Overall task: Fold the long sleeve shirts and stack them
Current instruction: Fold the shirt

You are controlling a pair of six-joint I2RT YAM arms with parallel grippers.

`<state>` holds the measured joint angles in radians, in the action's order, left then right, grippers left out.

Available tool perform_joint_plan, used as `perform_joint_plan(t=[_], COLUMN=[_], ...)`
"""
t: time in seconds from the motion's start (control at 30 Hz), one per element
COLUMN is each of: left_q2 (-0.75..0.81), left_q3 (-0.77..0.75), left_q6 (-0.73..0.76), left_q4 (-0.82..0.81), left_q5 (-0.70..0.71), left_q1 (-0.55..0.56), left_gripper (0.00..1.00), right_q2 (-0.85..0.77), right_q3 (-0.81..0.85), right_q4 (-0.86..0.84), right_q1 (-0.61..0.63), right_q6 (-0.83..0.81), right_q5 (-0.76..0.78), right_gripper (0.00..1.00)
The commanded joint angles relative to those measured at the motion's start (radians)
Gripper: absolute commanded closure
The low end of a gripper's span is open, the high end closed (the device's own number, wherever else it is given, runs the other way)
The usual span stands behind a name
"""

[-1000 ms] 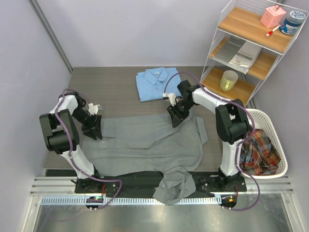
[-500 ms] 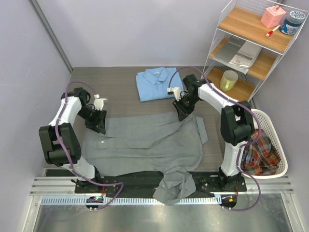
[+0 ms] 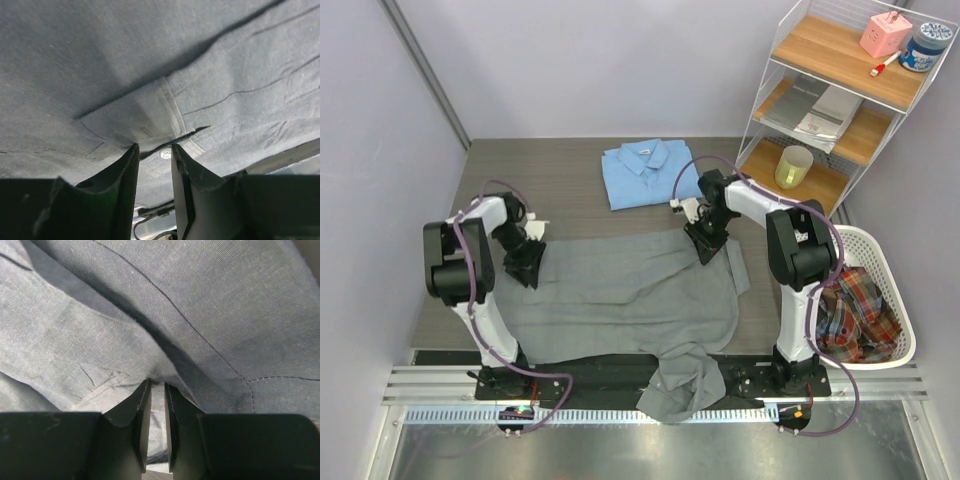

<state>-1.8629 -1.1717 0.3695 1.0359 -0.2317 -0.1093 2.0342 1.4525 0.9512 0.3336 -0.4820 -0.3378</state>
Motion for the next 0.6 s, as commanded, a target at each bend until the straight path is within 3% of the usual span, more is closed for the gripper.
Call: perform_joint_plan(t=[0.0, 0.1, 0.23, 0.43, 0.57], left_q2=[-0.186, -0.289, -0.343, -0.167, 0.017], left_q3=[-0.190, -0.388, -0.532, -0.476, -0.378], left_q6=[-0.021, -0.038, -0.034, 0.127, 0.210], left_q4=[-0.126, -0.091, -0.014, 0.081, 0.122], left_q5=[0.051, 0.034, 0.000, -0.176, -0.286], left_q1=[0.002, 0.002, 0.002, 0.000, 0.005], left_gripper=[0.67, 0.67, 0.66, 0.53, 0.48], right_q2=[0.110, 0.182, 0.201, 0.028, -0.097], right_q3=[0.145, 0.267, 0.353, 0.306, 0.185], right_q4=[-0.100, -0.094, -0.037, 0.113, 0.129], right_q1=[-0.025, -0.045, -0.062, -0.065, -0.064], right_q6=[0.026, 0.040, 0.019, -0.036, -0.053], right_q5=[0.106, 0.126, 0.117, -0.068, -0.141], right_gripper=[0.77, 0.71, 0.64, 0.50, 0.49])
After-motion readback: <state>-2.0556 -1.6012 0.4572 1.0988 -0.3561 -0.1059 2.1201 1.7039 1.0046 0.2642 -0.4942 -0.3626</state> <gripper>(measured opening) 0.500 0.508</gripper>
